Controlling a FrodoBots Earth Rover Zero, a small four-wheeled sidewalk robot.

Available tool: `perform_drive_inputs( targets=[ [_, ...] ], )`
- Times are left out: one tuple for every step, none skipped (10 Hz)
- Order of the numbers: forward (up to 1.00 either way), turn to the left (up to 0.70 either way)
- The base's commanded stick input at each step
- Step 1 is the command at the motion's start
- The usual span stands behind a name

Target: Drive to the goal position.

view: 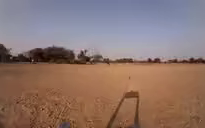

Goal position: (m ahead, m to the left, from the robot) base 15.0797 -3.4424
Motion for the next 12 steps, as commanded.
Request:
perform_drive_inputs(
  targets=[
    [0.7,0.0],
    [0.7,0.0],
    [0.7,0.0],
    [0.7,0.0],
    [0.7,0.0],
    [0.7,0.0],
    [0.7,0.0],
    [0.7,0.0],
    [0.7,0.0],
    [0.7,0.0],
    [0.7,0.0],
    [0.7,0.0]
  ],
)
